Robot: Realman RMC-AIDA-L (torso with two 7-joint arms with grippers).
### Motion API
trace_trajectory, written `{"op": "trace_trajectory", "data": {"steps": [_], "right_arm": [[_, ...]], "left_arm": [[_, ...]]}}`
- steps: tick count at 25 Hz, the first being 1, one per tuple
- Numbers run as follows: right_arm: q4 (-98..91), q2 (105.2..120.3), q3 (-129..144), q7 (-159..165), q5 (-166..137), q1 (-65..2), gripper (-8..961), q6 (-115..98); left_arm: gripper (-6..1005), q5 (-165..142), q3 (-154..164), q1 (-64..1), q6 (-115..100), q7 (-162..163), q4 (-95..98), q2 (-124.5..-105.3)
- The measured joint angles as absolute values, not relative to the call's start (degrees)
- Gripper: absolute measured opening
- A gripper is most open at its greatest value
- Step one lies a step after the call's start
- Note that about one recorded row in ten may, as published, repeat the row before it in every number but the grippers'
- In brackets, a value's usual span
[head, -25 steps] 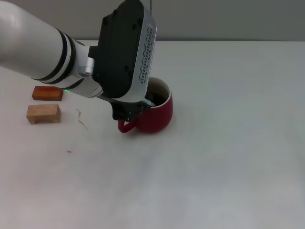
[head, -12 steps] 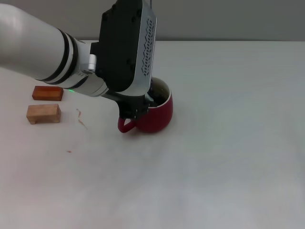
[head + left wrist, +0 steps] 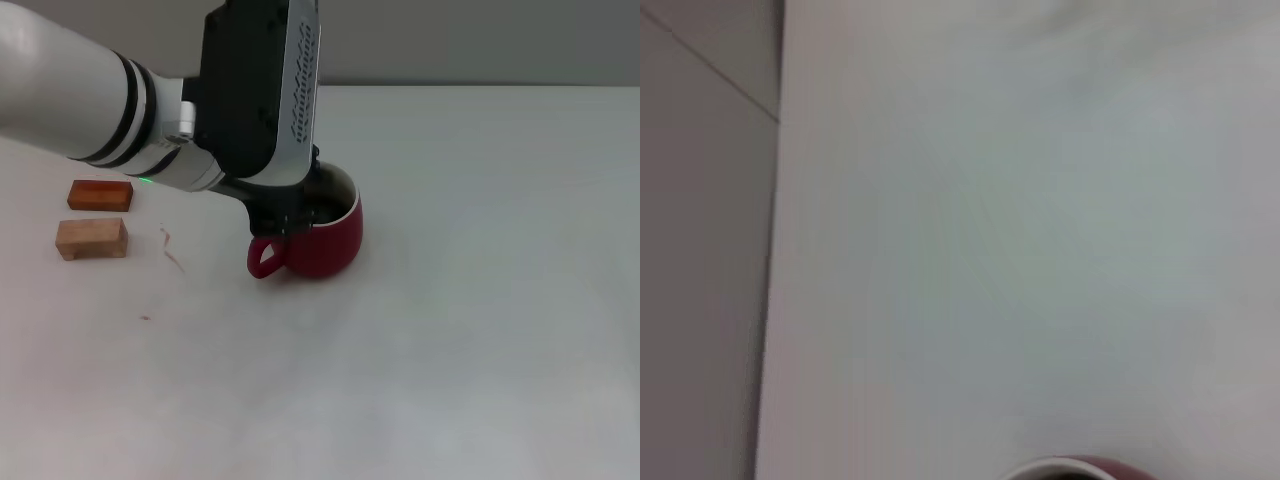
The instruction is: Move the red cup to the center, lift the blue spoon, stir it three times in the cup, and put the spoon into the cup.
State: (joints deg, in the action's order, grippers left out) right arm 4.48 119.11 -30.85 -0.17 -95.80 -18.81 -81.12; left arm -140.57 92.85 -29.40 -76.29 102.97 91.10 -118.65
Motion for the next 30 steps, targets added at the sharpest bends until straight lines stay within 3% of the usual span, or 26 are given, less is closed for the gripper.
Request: {"op": "trace_trajectory", "data": {"steps": [10,19,30], "right_arm": [[4.2,118.99,-31.0,-0.2,-95.8,-19.0,701,-80.4],[3.4,118.86,-31.8,-0.2,-95.3,-19.3,701,-80.4],[1.9,118.8,-34.5,0.2,-95.2,-19.5,700,-80.4]], "left_arm": [[310,-111.7,72.1,-28.5,-69.8,99.3,85.3,-118.21],[310,-77.3,54.0,-29.4,-70.0,86.4,60.5,-118.05],[312,-57.0,41.4,-30.8,-69.3,62.6,36.4,-118.28]]}}
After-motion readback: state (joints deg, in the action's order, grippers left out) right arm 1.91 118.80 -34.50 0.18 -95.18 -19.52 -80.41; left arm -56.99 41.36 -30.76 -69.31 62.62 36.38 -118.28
